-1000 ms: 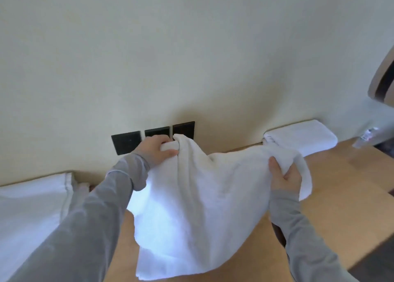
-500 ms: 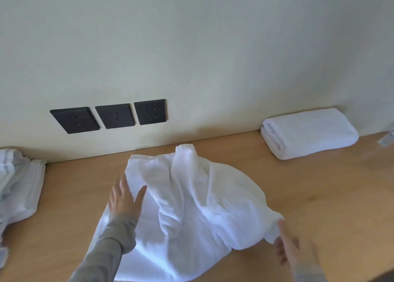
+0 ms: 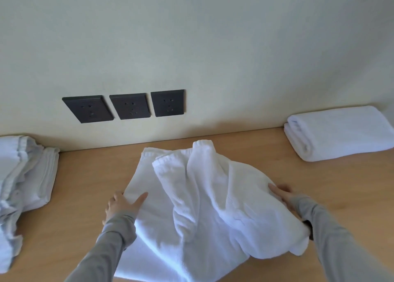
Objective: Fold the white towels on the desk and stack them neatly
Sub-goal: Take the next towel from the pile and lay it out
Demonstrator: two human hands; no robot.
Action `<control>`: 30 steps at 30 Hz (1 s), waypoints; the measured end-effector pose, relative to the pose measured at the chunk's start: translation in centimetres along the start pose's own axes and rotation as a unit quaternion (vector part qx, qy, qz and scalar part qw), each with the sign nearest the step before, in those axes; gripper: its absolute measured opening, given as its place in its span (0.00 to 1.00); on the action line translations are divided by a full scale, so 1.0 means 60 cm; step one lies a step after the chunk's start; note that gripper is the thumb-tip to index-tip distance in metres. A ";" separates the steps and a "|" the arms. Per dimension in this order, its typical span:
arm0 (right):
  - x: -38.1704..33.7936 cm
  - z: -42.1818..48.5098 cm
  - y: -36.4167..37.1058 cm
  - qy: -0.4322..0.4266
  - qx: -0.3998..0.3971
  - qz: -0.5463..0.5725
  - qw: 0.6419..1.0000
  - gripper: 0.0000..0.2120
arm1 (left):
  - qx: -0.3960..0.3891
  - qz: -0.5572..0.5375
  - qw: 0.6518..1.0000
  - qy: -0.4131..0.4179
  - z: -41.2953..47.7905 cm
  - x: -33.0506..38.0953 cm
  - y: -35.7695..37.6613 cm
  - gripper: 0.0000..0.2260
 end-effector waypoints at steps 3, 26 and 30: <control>-0.010 -0.001 0.009 0.008 0.033 -0.078 0.996 0.38 | -0.030 -0.011 0.999 0.000 0.004 0.002 0.009 0.32; -0.037 -0.122 -0.123 -0.287 0.294 -0.145 0.900 0.17 | 0.135 -0.133 0.977 0.095 -0.107 -0.071 -0.132 0.23; 0.021 -0.096 -0.133 -0.183 0.252 -0.235 0.921 0.32 | 0.103 -0.057 0.992 0.050 -0.086 -0.074 -0.100 0.29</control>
Point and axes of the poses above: each hand's wrist, its own z-axis towards the middle knuckle, its own y-axis out of the palm, x = y × z, the point moved 2 cm from there along z, towards the middle knuckle, and after that the axes turned 4 degrees about -y, right-handed, at the moved point
